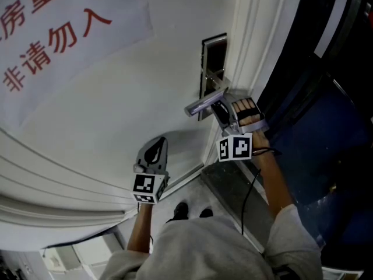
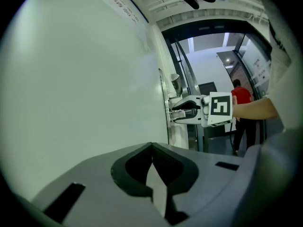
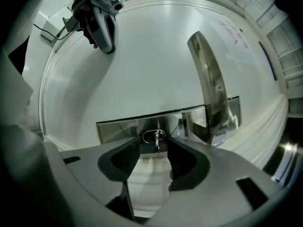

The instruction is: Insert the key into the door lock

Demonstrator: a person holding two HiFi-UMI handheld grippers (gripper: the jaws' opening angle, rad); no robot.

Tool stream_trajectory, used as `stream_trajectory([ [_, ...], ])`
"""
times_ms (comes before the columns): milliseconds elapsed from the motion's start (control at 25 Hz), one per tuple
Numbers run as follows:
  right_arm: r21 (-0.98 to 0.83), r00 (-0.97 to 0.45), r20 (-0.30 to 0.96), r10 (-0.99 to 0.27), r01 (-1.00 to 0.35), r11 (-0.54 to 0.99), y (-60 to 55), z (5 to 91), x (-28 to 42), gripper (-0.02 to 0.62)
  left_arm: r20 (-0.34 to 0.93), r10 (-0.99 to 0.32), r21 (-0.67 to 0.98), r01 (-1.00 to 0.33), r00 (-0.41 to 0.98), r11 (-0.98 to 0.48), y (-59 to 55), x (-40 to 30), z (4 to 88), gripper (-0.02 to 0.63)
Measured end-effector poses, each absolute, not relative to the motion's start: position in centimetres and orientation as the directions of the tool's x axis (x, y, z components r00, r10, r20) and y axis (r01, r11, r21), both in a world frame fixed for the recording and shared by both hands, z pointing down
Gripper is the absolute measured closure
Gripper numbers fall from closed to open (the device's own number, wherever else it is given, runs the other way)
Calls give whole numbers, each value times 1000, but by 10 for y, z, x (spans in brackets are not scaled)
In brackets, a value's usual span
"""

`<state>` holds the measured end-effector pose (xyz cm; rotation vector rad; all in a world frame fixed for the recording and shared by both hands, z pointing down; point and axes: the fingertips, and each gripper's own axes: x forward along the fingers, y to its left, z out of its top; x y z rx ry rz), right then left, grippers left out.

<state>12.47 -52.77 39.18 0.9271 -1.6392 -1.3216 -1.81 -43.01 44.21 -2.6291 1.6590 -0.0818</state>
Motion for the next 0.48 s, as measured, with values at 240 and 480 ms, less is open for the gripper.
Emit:
stream_trajectory([
  [240, 982, -390, 121, -913, -88, 167, -523, 390, 132, 416, 29, -897, -53, -895, 441, -442, -431, -13, 443, 588],
  [480, 939, -376, 115, -920, -262, 224, -510, 387, 155, 432, 33, -885, -57, -883, 465, -466, -434, -5, 444, 588],
])
